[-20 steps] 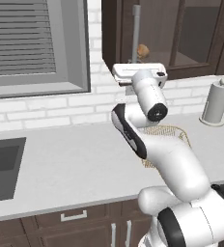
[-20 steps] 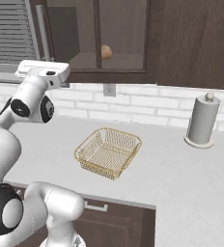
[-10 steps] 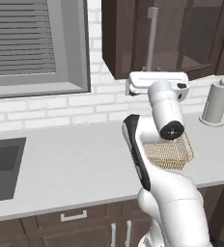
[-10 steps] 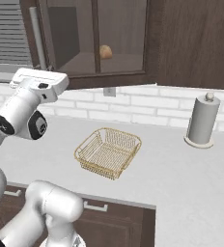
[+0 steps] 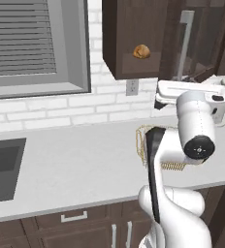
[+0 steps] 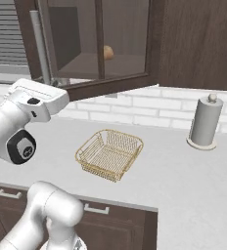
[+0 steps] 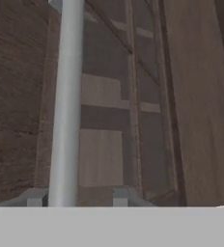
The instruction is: Open the cabinet, pick up the bread from the cabinet and place it in the basket. Then move the basket to the dining counter.
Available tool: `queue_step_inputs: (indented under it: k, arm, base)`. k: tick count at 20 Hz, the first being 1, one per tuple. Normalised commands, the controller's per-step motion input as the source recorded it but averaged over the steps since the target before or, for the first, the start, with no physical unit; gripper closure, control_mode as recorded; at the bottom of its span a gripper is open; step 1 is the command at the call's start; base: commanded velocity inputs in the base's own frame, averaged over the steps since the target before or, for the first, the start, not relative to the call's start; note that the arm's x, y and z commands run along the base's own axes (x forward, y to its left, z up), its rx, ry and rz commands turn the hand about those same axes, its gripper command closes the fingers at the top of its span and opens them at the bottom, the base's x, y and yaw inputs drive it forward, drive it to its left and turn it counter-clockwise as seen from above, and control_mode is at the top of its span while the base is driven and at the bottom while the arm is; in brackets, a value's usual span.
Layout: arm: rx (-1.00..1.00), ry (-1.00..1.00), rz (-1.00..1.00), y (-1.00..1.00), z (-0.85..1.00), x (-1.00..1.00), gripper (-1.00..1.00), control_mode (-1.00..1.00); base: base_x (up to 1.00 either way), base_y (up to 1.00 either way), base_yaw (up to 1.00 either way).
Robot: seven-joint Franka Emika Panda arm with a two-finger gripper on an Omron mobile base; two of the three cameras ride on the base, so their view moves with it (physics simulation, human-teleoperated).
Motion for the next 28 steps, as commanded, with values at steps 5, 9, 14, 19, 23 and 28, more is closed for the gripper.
queue_step_inputs:
  k: [5,9,14,19,23,28]
  arm:
    - [0.00,0.11,-0.02,-0.48,0.00,-0.86,1.00,-1.00]
    - [0.00,0.07,0.00,-0.34,0.00,-0.72,1.00,-1.00]
    - [0.00,0.01,0.00,-0.24,0.00,-0.47,-1.00,-1.00]
    - [0.00,0.00,0.00,-0.05,0.00,-0.47,-1.00,-1.00]
    - [-0.02,0.00,-0.06,0.71,0.00,-0.96,-1.00,-1.00]
    - [-0.13,0.00,-0.13,1.00,-0.05,-0.24,-1.00,-1.00]
  base:
    - [0.00,0.00,0.00]
    - [0.00,0.00,0.00]
    - [0.00,0.00,0.00]
    - [0.00,0.00,0.00]
    - [0.00,0.00,0.00]
    - [0.00,0.00,0.00]
